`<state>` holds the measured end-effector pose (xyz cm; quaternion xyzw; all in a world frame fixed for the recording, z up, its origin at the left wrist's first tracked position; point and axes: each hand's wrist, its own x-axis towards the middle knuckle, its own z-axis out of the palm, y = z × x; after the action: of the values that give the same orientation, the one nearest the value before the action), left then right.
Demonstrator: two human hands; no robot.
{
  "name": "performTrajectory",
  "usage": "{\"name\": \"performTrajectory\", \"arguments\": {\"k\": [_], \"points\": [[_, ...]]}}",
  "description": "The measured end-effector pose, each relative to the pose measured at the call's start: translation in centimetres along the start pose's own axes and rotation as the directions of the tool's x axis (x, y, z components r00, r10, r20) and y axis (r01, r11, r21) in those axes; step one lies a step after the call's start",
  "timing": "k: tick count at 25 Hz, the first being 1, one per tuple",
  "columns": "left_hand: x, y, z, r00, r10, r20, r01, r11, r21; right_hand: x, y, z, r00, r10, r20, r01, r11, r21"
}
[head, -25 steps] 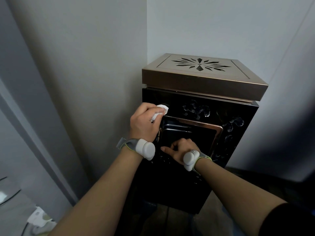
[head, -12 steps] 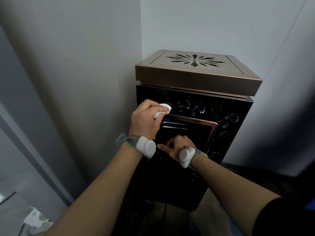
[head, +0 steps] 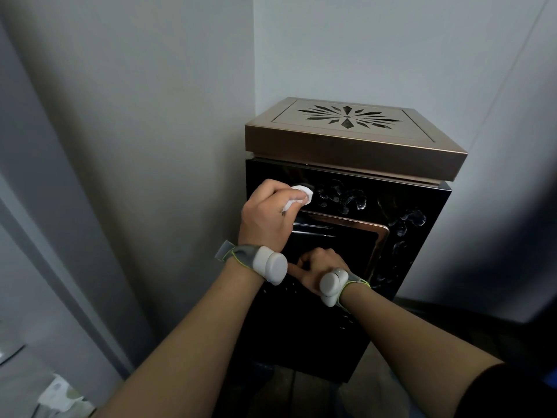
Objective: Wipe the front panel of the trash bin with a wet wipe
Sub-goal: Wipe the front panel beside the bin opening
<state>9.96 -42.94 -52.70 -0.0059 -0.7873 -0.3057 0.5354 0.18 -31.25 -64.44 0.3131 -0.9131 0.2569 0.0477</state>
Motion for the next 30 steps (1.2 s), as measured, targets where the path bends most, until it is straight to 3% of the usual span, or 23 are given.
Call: {"name": "performTrajectory", "arguments": {"k": [4, 12, 30], "points": [[1.1, 0.8, 0.1, 0.999, -0.006, -0.050, 0.005, 1.000, -0.015, -0.2, -0.1, -0.2, 1.000, 0.007, 0.020, -0.007, 1.000, -0.019], [3.4, 0.4, -1.9, 0.975, -0.159, -0.158, 0.156, 0.987, -0.028, -0.1, 0.0, -0.6, 0.998, 0.020, 0.066, -0.020, 1.000, -0.006], [-0.2, -3.8, -3.2, 0.972, -0.207, -0.113, 0.218, 0.972, 0.087, -0.2, 0.0, -0.9, 0.996, 0.007, 0.084, -0.009, 0.999, 0.030]]}}
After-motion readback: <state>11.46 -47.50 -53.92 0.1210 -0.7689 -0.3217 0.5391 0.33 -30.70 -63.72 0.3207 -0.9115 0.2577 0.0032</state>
